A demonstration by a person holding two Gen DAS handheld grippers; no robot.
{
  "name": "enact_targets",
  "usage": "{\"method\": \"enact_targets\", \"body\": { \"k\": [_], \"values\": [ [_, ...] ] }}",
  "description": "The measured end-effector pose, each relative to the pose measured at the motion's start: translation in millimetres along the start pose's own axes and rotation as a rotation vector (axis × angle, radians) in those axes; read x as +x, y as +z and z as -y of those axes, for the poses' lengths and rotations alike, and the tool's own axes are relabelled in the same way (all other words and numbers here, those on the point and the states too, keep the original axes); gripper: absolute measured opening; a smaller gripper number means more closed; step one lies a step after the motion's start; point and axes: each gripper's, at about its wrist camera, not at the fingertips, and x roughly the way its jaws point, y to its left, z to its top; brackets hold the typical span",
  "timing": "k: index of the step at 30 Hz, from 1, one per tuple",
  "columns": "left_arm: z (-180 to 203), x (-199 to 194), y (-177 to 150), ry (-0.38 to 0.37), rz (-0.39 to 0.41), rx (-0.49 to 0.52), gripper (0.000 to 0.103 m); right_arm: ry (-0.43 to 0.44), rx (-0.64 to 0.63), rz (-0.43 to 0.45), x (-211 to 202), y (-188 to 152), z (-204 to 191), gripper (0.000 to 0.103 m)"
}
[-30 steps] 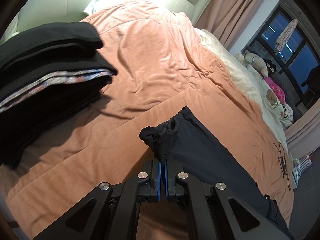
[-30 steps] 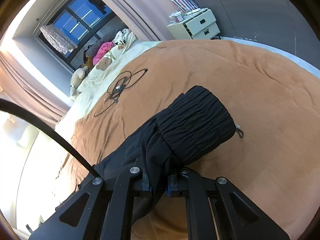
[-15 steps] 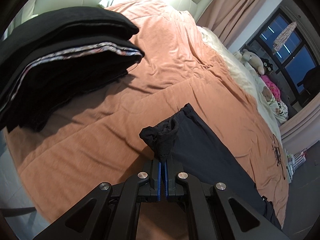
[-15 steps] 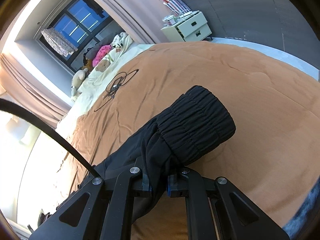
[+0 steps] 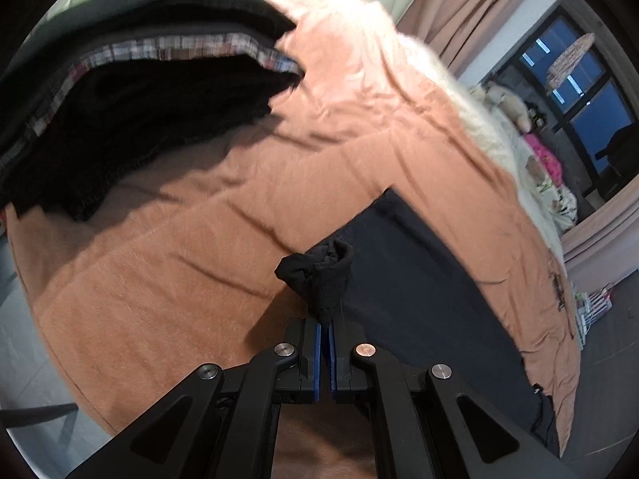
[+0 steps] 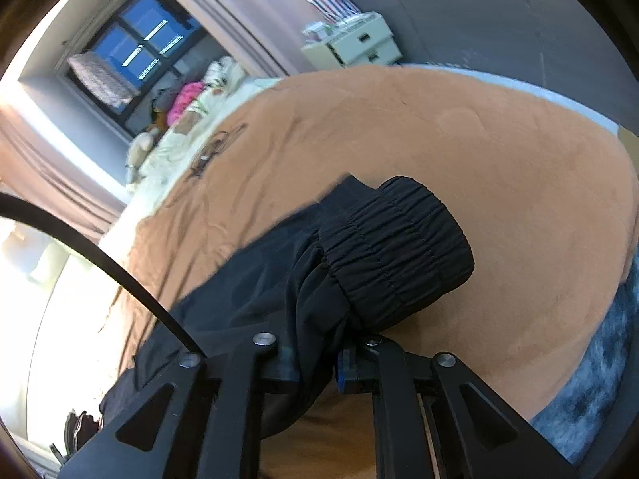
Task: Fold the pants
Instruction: 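Open both tools and release the folded pants on the bed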
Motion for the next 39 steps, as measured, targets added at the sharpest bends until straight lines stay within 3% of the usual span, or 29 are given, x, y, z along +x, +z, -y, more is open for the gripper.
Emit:
{"method": "enact_targets", "body": {
  "k": [2, 4, 5, 8, 10, 17, 21, 31, 39],
  "values": [
    [-5, 15, -5, 0.029, -0.053, -0.013, 0.005, -0.036, 0.02, -0.029, 9, -3, 2, 0.024],
    [-7, 23, -12, 0.024, -0.082, -0.011, 0.007, -0.057, 0.036, -0.067, 17, -7, 1, 0.04],
    [-9, 25, -15, 0.023, -0.09, -0.009, 0.009, -0.053, 0.04, -0.076, 18, -10, 0, 0.043],
    [-14, 27, -22, 0.0, -0.106, -0.017, 0.027, -0.074, 0.025, -0.08, 13, -15, -4, 0.056],
    [-17, 25, -27, -0.026, -0.105, -0.026, 0.032, -0.078, 0.02, -0.069, 5, -19, -8, 0.064],
    [-20, 24, -41, -0.129, -0.133, -0.048, 0.033, -0.109, 0.006, -0.03, -27, -37, -17, 0.066],
    [-19, 26, -42, -0.169, -0.125, -0.057, 0.049, -0.122, -0.075, 0.01, -46, -52, -49, 0.066],
    [-18, 37, -32, -0.184, -0.101, -0.067, 0.05, 0.028, -0.275, 0.016, -68, -52, -165, 0.066],
    [-28, 43, -26, -0.235, -0.086, -0.154, 0.05, 0.116, -0.43, -0.048, -41, -69, -244, 0.065]
  ]
}}
